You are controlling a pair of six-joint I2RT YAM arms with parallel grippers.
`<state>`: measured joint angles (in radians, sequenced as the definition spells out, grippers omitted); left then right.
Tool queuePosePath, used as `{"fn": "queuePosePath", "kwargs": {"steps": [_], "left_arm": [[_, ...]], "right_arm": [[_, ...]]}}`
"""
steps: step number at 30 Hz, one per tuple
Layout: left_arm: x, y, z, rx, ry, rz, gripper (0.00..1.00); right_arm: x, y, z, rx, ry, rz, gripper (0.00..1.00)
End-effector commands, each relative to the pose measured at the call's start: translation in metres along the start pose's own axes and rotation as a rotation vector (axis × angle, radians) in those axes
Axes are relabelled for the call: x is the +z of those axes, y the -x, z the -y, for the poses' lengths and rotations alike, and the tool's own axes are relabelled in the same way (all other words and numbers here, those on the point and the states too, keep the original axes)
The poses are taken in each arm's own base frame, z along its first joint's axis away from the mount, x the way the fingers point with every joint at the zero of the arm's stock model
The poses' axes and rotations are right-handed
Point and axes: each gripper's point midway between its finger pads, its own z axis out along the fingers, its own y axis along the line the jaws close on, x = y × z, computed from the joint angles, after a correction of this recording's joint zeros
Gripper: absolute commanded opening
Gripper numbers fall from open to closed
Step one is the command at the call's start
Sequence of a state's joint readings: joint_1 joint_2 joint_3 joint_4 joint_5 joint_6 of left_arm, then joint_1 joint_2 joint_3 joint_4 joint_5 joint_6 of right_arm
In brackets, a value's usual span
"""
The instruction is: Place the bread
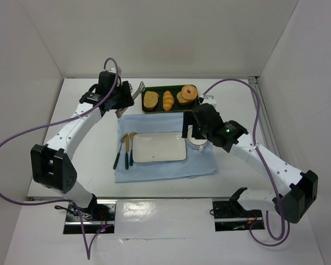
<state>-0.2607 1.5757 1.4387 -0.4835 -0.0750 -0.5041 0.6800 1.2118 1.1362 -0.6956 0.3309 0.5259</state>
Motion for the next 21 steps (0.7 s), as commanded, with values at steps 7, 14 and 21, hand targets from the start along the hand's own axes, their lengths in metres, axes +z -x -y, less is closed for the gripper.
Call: {"fn": "queuePosePath", "kwargs": {"steps": [7,14,21], "left_arm": [[-0.018,-0.011,0.094,0.181,-0.147,-0.008,0.66],[0.011,-0.038,0.123,0.288,-0.081,-0.055,0.66],[0.031,-0.057,0.131,0.246,-0.046,-0.107,0.66]], "right_arm": [[-0.014,0.02,0.005,0.053,0.02,0.122,1.0],[-0.029,0.03,0.015,0.087,0.007,0.194,1.0],[-0.036,0.032,0.023,0.067,-0.01,0.201,1.0]]}}
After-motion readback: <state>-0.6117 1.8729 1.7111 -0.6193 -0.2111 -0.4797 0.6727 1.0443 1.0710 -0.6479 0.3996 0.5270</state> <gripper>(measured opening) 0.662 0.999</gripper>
